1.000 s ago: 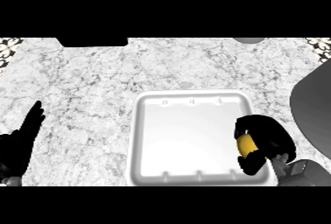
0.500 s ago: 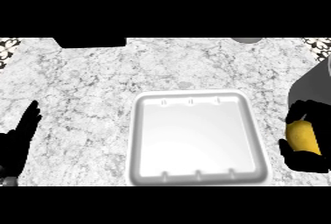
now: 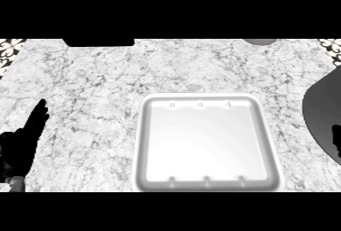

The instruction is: Pick the lemon from the tray and place it in the pot

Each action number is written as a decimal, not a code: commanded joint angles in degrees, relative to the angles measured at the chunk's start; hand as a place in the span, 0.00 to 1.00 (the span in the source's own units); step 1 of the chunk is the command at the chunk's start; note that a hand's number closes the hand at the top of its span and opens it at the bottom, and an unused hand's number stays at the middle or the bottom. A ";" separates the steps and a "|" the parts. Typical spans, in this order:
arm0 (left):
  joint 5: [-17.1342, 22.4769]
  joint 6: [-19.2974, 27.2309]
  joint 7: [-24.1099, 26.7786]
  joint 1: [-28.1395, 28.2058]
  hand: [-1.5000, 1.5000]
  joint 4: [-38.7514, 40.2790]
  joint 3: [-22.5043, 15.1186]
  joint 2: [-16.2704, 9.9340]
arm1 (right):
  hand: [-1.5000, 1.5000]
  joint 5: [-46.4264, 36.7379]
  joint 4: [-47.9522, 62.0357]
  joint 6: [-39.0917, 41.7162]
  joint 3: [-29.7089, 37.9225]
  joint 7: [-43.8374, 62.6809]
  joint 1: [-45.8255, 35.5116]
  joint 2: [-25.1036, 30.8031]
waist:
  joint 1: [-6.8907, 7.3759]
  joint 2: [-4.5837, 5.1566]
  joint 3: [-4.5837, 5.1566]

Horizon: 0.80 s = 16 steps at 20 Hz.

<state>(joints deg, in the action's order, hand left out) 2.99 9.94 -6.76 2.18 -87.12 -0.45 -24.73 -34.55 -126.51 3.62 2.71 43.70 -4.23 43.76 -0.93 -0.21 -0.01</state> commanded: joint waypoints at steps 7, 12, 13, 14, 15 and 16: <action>-1.30 -2.19 1.57 1.99 0.50 -1.43 1.05 1.41 | 1.00 8.40 20.02 -1.17 17.72 -18.42 -5.34 0.50 | 1.51 0.26 -0.04; -4.15 -1.14 -0.07 0.75 0.50 -1.46 0.78 3.10 | 1.00 8.02 32.04 0.37 18.55 -25.32 -11.11 2.38 | 1.77 0.36 -0.01; -1.40 -4.76 0.34 -1.08 0.50 -0.65 2.93 0.49 | 1.00 9.29 36.51 0.59 20.26 -28.86 -12.49 4.04 | 1.85 0.42 -0.02; -3.39 -2.92 2.19 -3.51 0.50 3.81 1.92 2.85 | 1.00 6.48 39.97 -1.26 17.51 -30.18 -14.20 3.01 | 1.76 0.53 0.00; -3.68 -2.20 -4.54 -4.30 0.50 -1.98 0.57 2.54 | 1.00 6.62 43.94 -2.85 19.33 -35.50 -12.63 3.14 | 1.84 0.51 -0.08; -4.29 -2.01 -0.76 -1.11 0.50 -0.45 0.57 3.67 | 1.00 6.42 46.99 -4.29 19.40 -38.13 -13.01 2.11 | 1.86 0.46 -0.05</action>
<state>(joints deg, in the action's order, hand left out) -0.10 7.57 -7.50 0.50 -87.45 0.74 -22.30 -27.15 -91.56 2.36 21.16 14.84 -14.73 45.94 0.67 0.18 -0.03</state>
